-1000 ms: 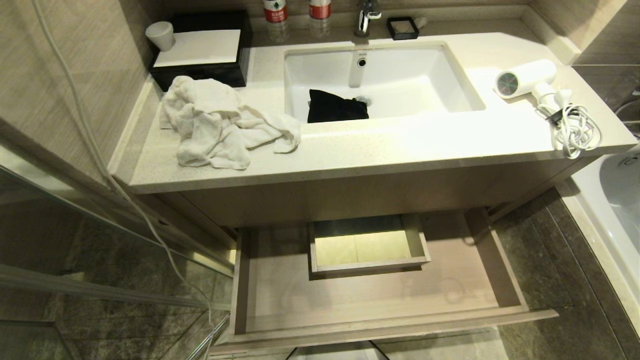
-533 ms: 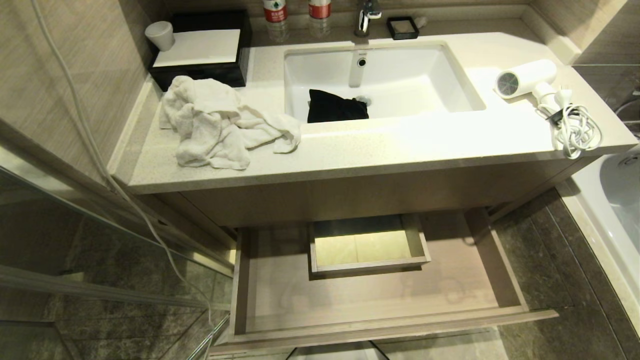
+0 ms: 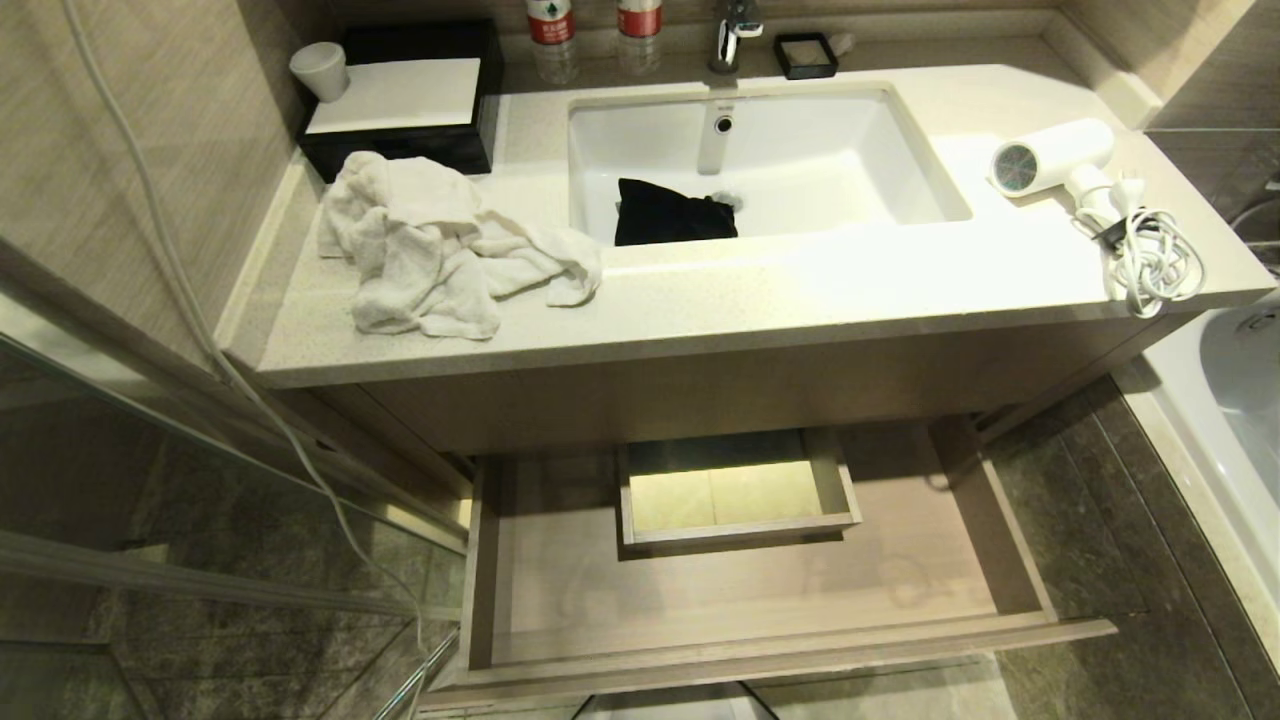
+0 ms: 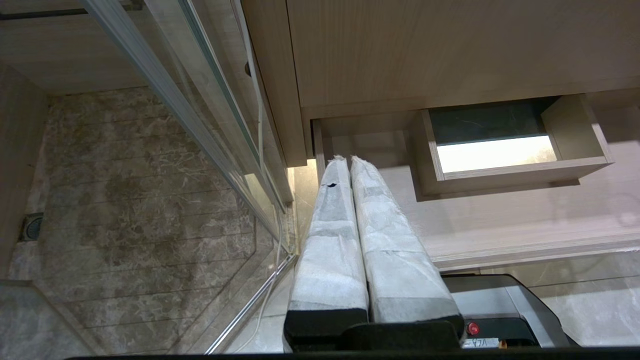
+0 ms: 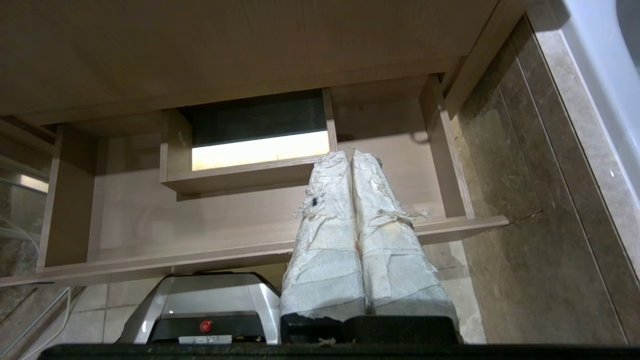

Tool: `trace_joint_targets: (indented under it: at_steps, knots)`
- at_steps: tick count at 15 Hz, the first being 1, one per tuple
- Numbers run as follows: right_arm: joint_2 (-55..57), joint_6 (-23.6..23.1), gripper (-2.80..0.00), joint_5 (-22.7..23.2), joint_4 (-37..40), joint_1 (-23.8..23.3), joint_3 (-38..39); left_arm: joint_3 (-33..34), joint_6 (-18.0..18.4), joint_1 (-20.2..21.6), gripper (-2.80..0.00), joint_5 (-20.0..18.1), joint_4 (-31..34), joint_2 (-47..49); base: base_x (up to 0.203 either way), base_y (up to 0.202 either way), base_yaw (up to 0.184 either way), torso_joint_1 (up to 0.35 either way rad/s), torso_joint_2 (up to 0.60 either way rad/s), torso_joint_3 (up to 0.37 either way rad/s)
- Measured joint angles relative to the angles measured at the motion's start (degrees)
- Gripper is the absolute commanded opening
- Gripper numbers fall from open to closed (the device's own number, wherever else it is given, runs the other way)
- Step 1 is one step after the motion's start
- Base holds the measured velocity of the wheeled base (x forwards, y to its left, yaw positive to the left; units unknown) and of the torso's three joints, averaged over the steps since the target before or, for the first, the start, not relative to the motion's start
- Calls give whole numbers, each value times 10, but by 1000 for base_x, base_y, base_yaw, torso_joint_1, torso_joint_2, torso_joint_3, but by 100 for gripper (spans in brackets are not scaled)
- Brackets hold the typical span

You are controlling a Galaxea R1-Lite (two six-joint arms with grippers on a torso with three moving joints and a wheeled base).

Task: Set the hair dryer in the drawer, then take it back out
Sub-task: Pick up the hairdryer

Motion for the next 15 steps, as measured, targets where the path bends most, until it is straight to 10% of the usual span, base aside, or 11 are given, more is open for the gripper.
trace_joint_targets:
  at_steps: [15]
  knots:
    - [0,-2,-280,0,0,0,0,0,0,0,-280,0,0,0,0,0,0,0,0,0]
